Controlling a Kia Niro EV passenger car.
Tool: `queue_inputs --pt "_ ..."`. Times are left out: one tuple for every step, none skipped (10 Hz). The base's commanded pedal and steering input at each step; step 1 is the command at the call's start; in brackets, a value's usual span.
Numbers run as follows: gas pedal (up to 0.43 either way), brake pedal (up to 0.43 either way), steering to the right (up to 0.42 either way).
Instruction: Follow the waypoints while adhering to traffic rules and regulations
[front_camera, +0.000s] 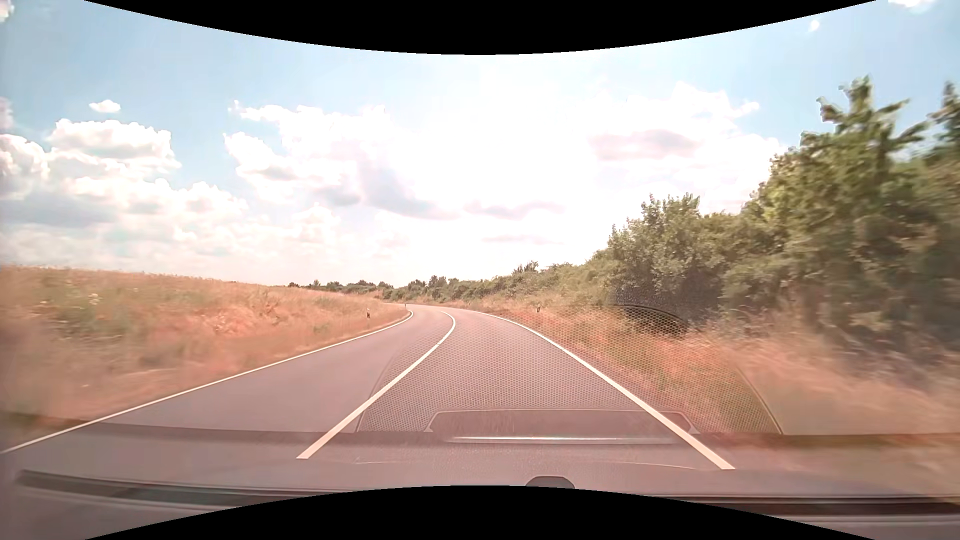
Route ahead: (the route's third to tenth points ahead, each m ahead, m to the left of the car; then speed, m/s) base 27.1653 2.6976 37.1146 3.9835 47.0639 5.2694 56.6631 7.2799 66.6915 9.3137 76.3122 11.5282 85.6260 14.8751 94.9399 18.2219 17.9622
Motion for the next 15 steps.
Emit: queue_inputs --pt "0.059 0.0 -0.016" --pt "0.059 0.0 -0.018" --pt "0.059 0.0 -0.021" --pt "0.059 0.0 -0.024" --pt "0.059 0.0 -0.025" --pt "0.059 0.0 -0.027" --pt "0.059 0.0 -0.028" --pt "0.059 0.0 -0.029" --pt "0.059 0.0 -0.029" --pt "0.059 0.0 -0.029" --pt "0.059 0.0 -0.029" --pt "0.059 0.0 -0.029" --pt "0.059 0.0 -0.029" --pt "0.059 0.0 -0.029" --pt "0.059 0.0 -0.029"
